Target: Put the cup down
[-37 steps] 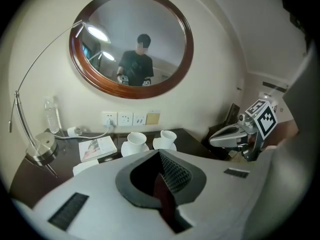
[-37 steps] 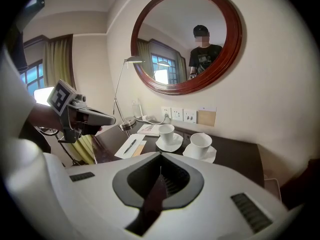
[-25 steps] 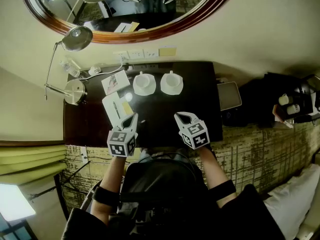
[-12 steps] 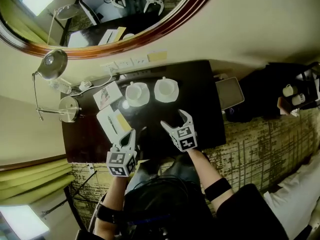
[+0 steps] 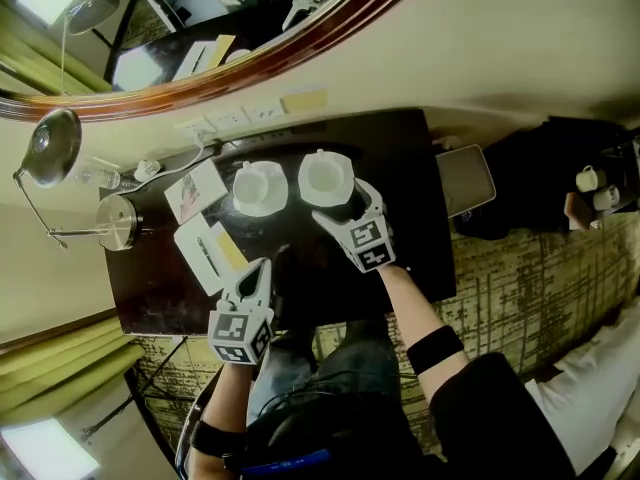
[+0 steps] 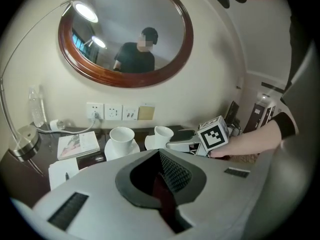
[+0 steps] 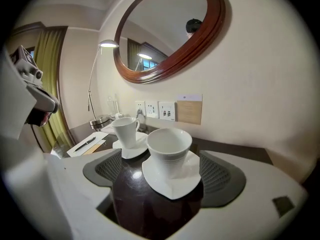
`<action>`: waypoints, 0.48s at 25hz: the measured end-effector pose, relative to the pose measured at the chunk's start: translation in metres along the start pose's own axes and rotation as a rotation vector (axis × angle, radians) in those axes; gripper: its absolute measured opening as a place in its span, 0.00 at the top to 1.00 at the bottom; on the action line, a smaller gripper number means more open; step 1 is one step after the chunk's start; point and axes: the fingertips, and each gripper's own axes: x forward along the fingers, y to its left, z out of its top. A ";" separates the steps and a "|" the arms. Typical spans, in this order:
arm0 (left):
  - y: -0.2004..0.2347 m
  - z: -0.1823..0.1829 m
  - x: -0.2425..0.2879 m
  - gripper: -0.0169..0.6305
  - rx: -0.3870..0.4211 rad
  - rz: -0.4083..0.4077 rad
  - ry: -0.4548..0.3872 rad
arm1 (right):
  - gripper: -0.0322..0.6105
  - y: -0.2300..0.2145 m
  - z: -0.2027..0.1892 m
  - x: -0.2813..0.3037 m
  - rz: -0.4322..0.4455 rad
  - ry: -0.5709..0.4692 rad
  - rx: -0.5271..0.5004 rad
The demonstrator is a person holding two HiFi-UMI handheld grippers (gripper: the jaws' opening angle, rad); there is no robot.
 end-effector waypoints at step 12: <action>-0.013 0.003 0.030 0.97 -0.048 0.010 0.009 | 0.14 -0.016 0.010 0.055 0.119 -0.009 -0.098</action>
